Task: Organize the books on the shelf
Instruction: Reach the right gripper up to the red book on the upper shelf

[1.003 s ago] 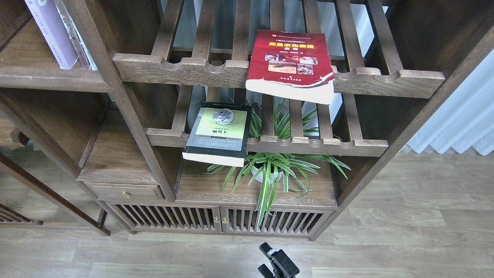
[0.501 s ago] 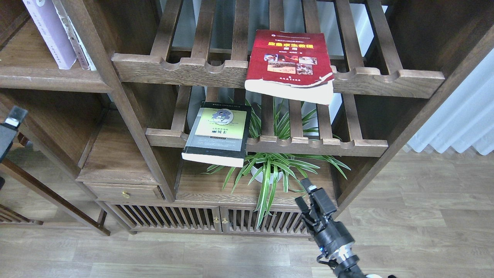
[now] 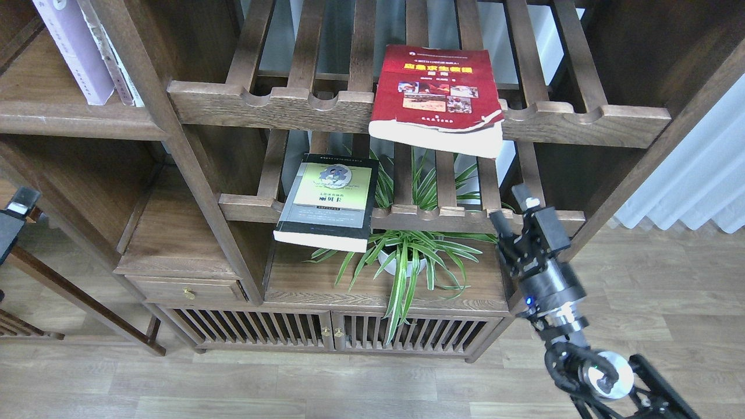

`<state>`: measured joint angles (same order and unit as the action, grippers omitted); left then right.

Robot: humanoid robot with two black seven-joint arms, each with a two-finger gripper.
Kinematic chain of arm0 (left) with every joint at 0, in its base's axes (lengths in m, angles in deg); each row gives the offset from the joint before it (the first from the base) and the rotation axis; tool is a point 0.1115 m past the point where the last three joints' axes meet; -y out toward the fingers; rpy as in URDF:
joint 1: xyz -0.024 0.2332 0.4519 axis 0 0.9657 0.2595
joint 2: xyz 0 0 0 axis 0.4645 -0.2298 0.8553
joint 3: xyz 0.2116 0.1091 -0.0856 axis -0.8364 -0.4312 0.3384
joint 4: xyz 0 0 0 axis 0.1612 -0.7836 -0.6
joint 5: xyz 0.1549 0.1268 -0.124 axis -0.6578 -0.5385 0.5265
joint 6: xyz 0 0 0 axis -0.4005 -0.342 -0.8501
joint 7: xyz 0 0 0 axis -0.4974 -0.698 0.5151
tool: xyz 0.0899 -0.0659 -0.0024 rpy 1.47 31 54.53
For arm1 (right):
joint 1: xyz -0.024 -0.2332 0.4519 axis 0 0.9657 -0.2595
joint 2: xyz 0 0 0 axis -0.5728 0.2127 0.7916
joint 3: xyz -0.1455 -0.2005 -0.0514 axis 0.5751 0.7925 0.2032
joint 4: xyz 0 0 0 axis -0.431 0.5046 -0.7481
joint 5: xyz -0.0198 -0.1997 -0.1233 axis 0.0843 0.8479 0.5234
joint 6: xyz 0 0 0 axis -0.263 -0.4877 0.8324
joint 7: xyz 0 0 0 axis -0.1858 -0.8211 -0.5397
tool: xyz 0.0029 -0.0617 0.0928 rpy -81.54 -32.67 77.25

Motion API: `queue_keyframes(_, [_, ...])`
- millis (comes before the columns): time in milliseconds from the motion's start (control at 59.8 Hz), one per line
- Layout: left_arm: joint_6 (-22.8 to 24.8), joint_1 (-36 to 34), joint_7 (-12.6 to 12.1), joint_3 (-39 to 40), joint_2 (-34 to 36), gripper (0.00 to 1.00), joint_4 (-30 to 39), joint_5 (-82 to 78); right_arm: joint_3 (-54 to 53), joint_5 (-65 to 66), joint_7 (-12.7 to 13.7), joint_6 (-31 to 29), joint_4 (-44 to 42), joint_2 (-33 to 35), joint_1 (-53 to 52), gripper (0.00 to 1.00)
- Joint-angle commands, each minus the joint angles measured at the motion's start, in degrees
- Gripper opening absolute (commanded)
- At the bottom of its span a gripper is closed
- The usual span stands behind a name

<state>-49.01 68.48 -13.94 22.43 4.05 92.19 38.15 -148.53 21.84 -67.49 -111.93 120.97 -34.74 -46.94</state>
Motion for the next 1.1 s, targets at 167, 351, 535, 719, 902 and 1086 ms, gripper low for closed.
queue_keyframes(167, [0.0, 0.2, 0.1, 0.7, 0.2, 1.00, -0.5, 0.0, 0.2, 2.4, 0.1, 0.0, 7.2, -0.8, 4.1, 0.97])
queue_keyframes(351, [0.0, 0.5, 0.1, 0.8, 0.2, 1.00, -1.8, 0.0, 0.2, 5.9, 0.1, 0.0, 10.3, -1.2, 4.4, 0.94])
queue_keyframes(535, [0.0, 0.5, 0.1, 0.8, 0.2, 1.00, -1.8, 0.1, 3.1, 16.0, 0.2, 0.0, 10.0, -6.2, 4.5, 0.94])
queue_keyframes(719, [0.0, 0.4, 0.1, 1.1, 0.3, 1.00, -1.8, 0.1, 3.4, 22.4, 0.2, 0.0, 10.1, -10.7, 2.6, 0.95])
queue_keyframes(902, [0.0, 0.5, 0.1, 1.8, 0.3, 1.00, -1.9, 0.1, 5.2, 25.1, -0.5, 0.0, 10.1, -10.7, -1.8, 0.95])
queue_keyframes(1086, [0.0, 0.5, 0.1, 1.8, 0.3, 1.00, -2.0, 0.1, 5.1, 25.2, -3.8, 0.0, 10.1, -10.7, -3.5, 0.95])
